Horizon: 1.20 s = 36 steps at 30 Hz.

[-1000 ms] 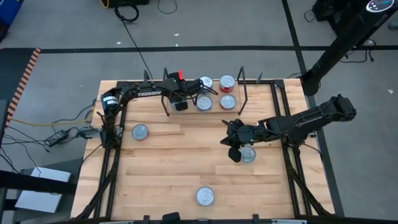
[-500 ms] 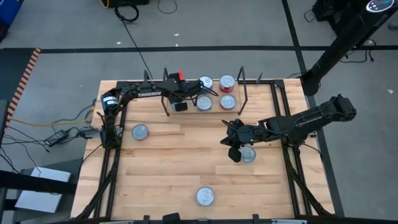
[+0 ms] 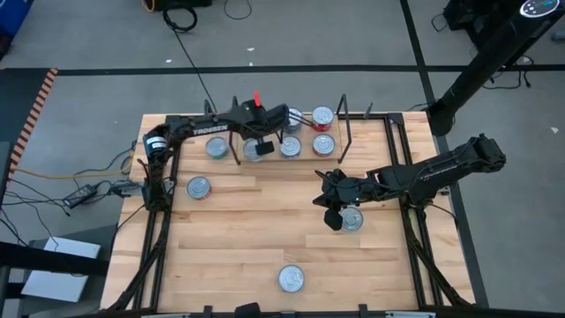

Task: Stack canned seafood by type on shelf
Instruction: Stack the center light blue tuna can on top of the other light blue tuna can on the shelf, then adjust the light blue tuna can on the shelf

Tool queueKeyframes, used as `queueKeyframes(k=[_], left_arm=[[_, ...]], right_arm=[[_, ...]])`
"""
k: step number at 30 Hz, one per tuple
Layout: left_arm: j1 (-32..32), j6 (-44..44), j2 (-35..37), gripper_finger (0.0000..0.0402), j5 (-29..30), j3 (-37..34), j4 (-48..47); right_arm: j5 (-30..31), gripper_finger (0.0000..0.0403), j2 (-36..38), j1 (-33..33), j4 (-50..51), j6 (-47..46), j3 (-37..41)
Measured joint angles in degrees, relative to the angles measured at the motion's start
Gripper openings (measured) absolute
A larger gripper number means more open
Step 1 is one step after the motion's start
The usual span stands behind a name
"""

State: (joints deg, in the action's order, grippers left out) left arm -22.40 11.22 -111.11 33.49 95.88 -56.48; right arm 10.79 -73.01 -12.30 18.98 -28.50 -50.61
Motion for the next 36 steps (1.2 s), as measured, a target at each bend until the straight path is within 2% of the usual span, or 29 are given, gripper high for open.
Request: queueKeyframes(k=[5, 9, 14, 19, 23, 30, 36], left_arm=[[0.42, -3.11, 0.15, 0.0001, -11.93, 2.55, -2.72], [2.04, -4.22, 1.13, 0.0001, -15.37, 2.88, -5.01], [2.73, -7.35, 4.71, 0.0, -19.2, 3.03, -1.05], [-3.16, -11.85, 3.46, 0.0, -19.28, 3.08, 2.23], [-7.55, -15.75, 0.63, 0.0, -19.87, 2.96, 0.92], [-8.69, -11.84, -4.86, 0.0, -19.17, 5.93, -0.62], [-9.64, -11.26, -9.61, 0.0, -12.99, 12.1, -3.53]], right_arm=[[-1.72, 0.0009, 0.45, 0.0, -0.01, -0.02, 0.0], [-4.37, 0.0009, 2.81, -0.1, 1.02, 0.0, 0.0], [-4.46, 0.0008, 9.02, -0.13, 3.74, 1.26, -0.02], [-4.37, 0.0008, 14.82, 1.04, 3.78, 3.14, -0.02], [-4.24, 0.0008, 17.75, 1.93, 3.76, 3.17, -0.02], [-2.67, 0.0008, 18.69, 2.37, 3.67, 3.22, -0.02], [0.18, 0.0008, 18.58, 2.37, 3.63, 3.2, -0.02]])
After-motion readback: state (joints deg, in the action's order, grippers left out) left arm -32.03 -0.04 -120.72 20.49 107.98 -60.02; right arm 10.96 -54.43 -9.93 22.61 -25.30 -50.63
